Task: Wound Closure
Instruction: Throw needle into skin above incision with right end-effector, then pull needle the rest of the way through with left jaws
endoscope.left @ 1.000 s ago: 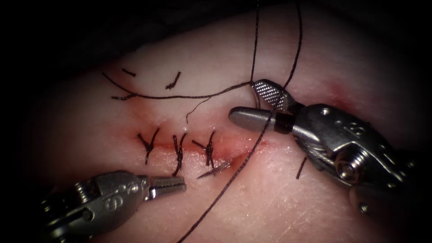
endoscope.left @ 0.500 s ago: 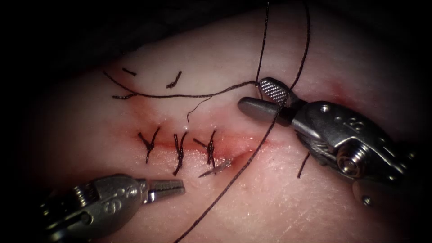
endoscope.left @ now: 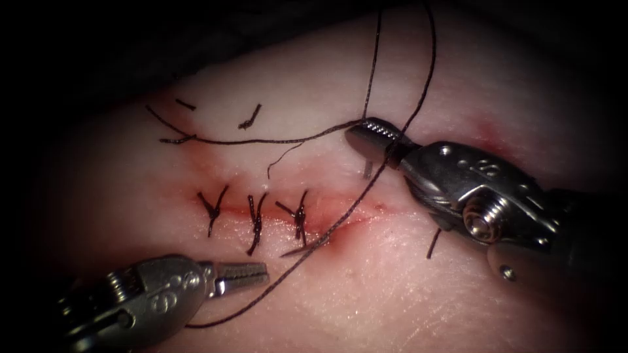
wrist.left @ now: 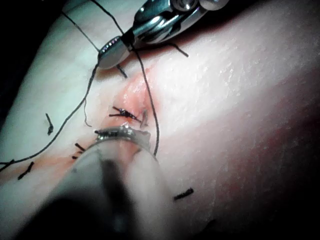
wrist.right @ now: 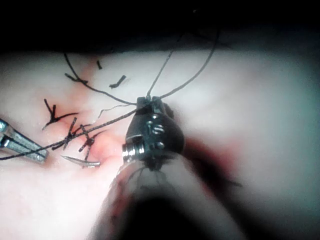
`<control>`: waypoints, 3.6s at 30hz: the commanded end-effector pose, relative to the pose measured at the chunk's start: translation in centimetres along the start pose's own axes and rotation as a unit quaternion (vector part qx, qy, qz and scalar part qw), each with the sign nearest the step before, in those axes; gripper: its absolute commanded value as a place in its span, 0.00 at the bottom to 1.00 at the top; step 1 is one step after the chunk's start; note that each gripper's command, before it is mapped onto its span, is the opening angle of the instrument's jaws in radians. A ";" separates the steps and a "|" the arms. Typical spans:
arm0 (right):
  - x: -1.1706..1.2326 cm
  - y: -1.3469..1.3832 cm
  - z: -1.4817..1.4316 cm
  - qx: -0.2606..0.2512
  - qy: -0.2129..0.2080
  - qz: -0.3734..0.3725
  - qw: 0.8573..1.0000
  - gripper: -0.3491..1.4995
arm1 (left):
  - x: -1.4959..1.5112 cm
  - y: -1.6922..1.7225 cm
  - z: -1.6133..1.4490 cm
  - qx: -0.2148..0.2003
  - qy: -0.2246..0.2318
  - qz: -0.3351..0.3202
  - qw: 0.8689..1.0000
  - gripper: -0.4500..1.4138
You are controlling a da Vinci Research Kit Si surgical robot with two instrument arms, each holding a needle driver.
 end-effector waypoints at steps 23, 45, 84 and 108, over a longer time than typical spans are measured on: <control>-0.52 -0.35 0.20 0.238 -0.051 0.280 0.929 0.00 | 0.06 -0.09 0.05 0.003 0.000 0.001 1.000 0.06; -0.42 -0.48 -0.03 0.348 -0.027 0.355 0.867 0.37 | -0.02 -0.14 0.01 -0.130 0.164 0.116 0.971 0.09; -0.51 1.06 -0.32 0.190 -0.047 0.135 0.971 0.64 | -0.11 -0.41 0.80 -0.203 0.224 0.225 0.926 0.18; -0.72 1.01 -0.37 0.195 -0.045 0.140 0.970 0.44 | 0.02 -0.27 0.92 -0.212 0.227 0.213 0.926 0.38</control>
